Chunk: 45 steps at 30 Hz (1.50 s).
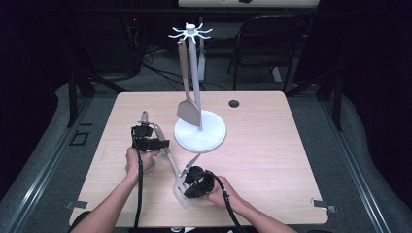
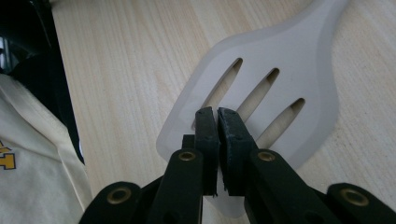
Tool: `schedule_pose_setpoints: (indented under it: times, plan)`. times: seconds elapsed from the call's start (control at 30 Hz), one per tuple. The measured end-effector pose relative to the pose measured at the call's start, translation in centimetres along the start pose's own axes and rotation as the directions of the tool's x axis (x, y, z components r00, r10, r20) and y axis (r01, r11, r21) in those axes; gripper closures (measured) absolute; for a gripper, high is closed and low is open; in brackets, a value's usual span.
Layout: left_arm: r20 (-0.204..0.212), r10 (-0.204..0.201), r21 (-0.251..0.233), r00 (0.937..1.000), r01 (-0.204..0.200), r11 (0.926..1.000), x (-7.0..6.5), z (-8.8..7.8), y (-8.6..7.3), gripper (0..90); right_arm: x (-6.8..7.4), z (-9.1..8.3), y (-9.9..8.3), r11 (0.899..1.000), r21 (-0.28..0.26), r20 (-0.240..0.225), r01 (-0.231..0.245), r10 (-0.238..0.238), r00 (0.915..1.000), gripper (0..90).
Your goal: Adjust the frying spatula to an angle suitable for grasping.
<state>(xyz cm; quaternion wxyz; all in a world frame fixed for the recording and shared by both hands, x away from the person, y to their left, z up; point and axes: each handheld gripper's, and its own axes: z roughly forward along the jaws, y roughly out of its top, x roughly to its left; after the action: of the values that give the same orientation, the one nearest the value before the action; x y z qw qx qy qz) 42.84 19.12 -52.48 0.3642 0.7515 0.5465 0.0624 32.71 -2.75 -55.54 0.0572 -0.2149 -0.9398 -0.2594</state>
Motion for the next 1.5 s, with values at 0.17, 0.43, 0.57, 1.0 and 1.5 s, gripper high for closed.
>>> schedule_pose_setpoints:
  times: [0.17,0.43,0.57,1.0,1.5]
  plan:
    - [0.042,0.009,-0.071,0.9991,-0.006,0.9975,-0.6,-1.1,-0.2,57.8,-0.1,-0.4,0.1,0.999,-0.042,-0.002,-0.018,0.018,0.9998,81.6]
    - [0.105,0.032,-0.158,0.9940,-0.016,0.9873,-1.8,-2.5,-0.3,62.9,-0.7,-2.3,0.3,0.979,-0.188,0.061,-0.073,0.086,0.9944,62.5]
    - [0.129,0.043,-0.189,0.9907,-0.018,0.9819,-2.4,-2.9,-0.3,64.7,-1.0,-2.3,0.4,0.965,-0.240,0.060,-0.104,0.121,0.9908,56.8]
    - [0.205,0.085,-0.265,0.9749,-0.028,0.9638,-4.2,-4.3,-0.5,68.9,-2.1,-3.3,1.0,0.929,-0.342,0.074,-0.143,0.178,0.9812,59.4]
    - [0.295,0.144,-0.257,0.9447,-0.067,0.9641,-5.1,-4.0,-0.6,68.6,-2.8,-3.3,0.8,0.907,-0.388,0.059,-0.165,0.203,0.9775,74.2]
